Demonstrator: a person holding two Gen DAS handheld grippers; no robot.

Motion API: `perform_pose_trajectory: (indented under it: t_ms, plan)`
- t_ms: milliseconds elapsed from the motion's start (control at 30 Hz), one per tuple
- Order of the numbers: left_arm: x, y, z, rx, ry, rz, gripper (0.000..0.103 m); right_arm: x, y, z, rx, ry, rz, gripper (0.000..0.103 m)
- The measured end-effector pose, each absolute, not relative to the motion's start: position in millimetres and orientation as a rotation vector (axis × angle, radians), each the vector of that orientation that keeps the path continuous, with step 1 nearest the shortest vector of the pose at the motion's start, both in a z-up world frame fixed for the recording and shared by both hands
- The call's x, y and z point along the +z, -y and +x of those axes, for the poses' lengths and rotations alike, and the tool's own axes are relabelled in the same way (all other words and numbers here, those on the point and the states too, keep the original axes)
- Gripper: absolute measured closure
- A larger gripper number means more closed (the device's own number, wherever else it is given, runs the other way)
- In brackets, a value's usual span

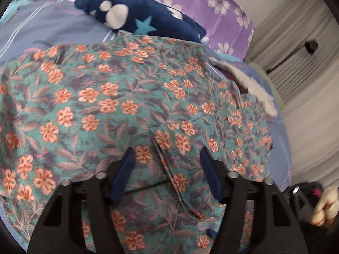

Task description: Fold small clothes

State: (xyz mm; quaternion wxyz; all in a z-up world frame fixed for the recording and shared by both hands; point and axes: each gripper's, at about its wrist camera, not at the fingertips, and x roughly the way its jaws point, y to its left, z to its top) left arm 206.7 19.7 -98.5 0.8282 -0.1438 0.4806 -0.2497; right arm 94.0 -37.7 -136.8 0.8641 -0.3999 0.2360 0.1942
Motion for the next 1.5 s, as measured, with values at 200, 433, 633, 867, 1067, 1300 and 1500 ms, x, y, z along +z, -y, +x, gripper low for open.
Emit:
perform_pose_trajectory:
  t_ms: [200,433,633,867,1067,1300,1500]
  plan:
    - [-64,12,200,-0.590,-0.945,-0.193,0.101,-110,89,105,0.349,-0.625,-0.515,0.040]
    - [54,-29,183,-0.513,-0.637,-0.141,0.101,-117,167,119,0.239,-0.794,-0.146,0.039]
    - [48,-85,194,-0.330,-0.673,-0.088,0.101,-131,193,129,0.205,-0.856,0.021,0.038]
    - [-20,-121,215,-0.157,-0.836,-0.070,0.100,-130,185,129,0.187,-0.857,-0.030,0.036]
    - [-49,-130,211,-0.087,-0.867,-0.060,0.096,-130,187,127,0.187,-0.861,-0.029,0.036]
    - [-94,-105,207,-0.093,-0.929,0.074,0.073,-130,187,129,0.188,-0.863,-0.028,0.036]
    - [-89,-96,196,-0.077,-0.883,0.194,0.072,-120,194,129,0.210,-0.880,0.018,0.047]
